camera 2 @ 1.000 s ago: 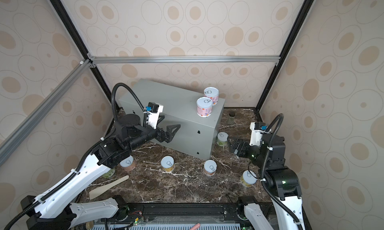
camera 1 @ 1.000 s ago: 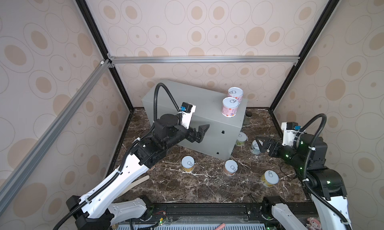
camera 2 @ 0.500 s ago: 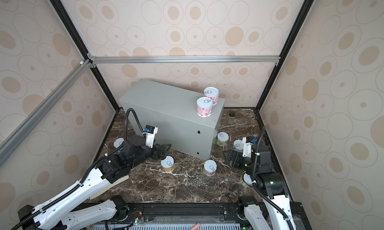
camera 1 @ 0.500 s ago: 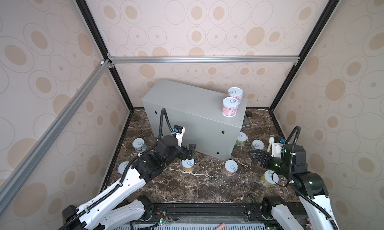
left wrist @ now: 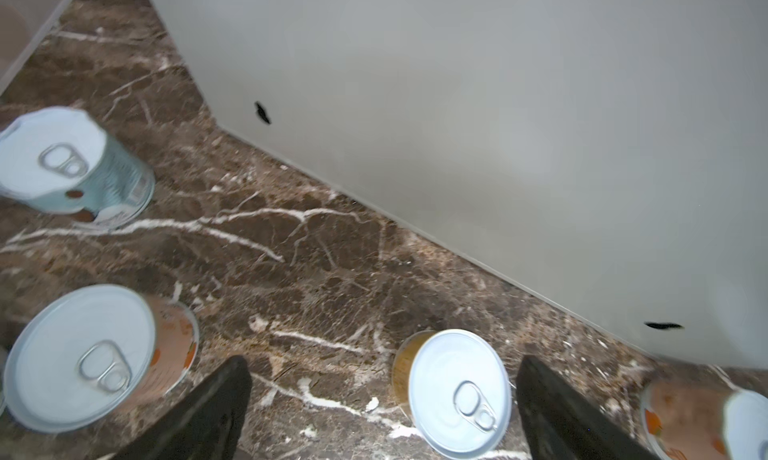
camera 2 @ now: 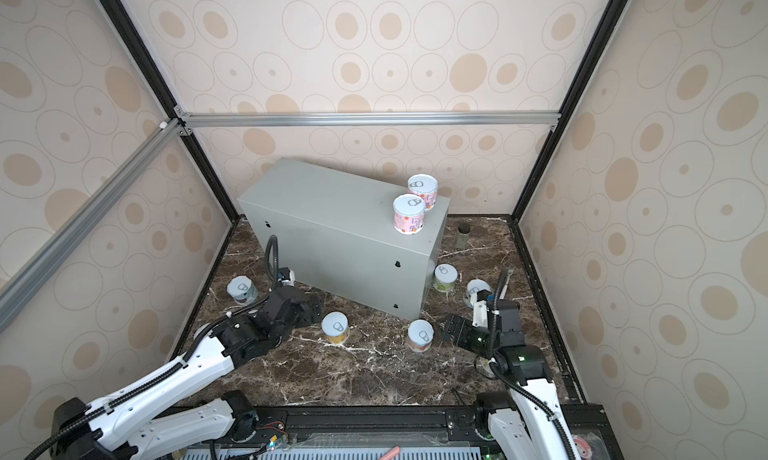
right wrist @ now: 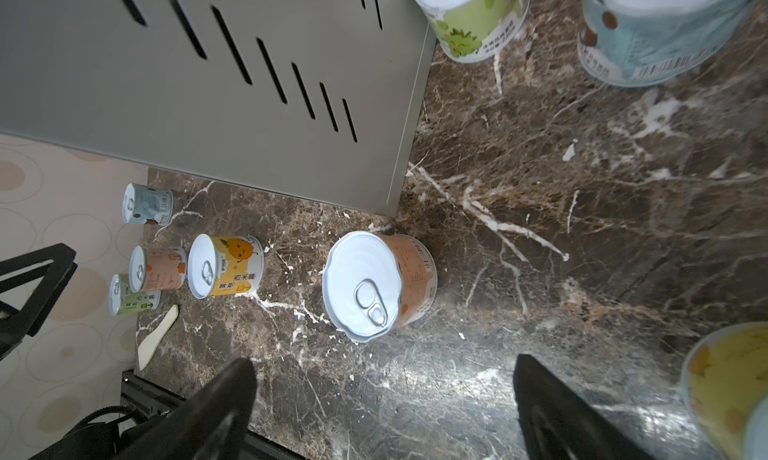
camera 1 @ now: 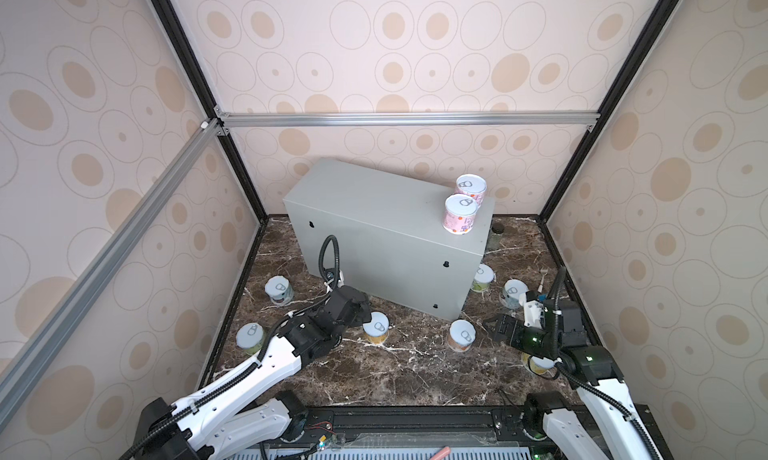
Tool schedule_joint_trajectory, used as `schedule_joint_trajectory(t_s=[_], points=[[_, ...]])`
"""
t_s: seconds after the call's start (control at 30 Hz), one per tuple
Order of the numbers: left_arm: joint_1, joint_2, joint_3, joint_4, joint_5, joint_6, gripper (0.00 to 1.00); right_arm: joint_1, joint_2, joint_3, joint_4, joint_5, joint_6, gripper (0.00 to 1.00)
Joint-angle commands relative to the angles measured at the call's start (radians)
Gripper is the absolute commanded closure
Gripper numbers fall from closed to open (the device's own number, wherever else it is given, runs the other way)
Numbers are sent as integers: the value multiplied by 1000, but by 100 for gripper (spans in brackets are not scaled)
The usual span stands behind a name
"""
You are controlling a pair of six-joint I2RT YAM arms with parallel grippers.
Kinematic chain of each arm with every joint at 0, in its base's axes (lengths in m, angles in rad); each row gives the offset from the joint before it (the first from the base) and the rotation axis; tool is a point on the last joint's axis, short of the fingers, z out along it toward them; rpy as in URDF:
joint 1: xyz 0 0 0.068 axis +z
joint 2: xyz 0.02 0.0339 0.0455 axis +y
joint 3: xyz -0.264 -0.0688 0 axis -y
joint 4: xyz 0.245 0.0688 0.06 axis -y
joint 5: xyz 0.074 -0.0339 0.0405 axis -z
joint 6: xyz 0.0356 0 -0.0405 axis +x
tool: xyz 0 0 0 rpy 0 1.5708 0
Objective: Place and organize the canned foods onto the counter
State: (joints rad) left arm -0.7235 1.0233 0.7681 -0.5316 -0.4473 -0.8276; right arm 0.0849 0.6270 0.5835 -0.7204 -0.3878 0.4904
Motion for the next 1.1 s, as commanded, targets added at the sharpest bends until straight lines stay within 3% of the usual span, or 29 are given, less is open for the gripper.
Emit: schedule_joint_trajectory(t_s=[0.0, 0.47, 0.73, 0.87, 1.07], points=[[34, 48, 62, -141, -101, -163, 1, 7, 21, -19, 49, -22, 14, 1], [276, 1, 48, -332, -81, -433, 1, 184, 134, -33, 51, 82, 31, 1], [425, 20, -10, -305, 28, -378, 1, 190, 180, -24, 53, 122, 40, 2], [492, 96, -30, -302, 44, -355, 1, 190, 163, -25, 54, 190, 46, 1], [516, 193, -32, -225, 102, -319, 1, 190, 204, -32, 51, 209, 84, 1]])
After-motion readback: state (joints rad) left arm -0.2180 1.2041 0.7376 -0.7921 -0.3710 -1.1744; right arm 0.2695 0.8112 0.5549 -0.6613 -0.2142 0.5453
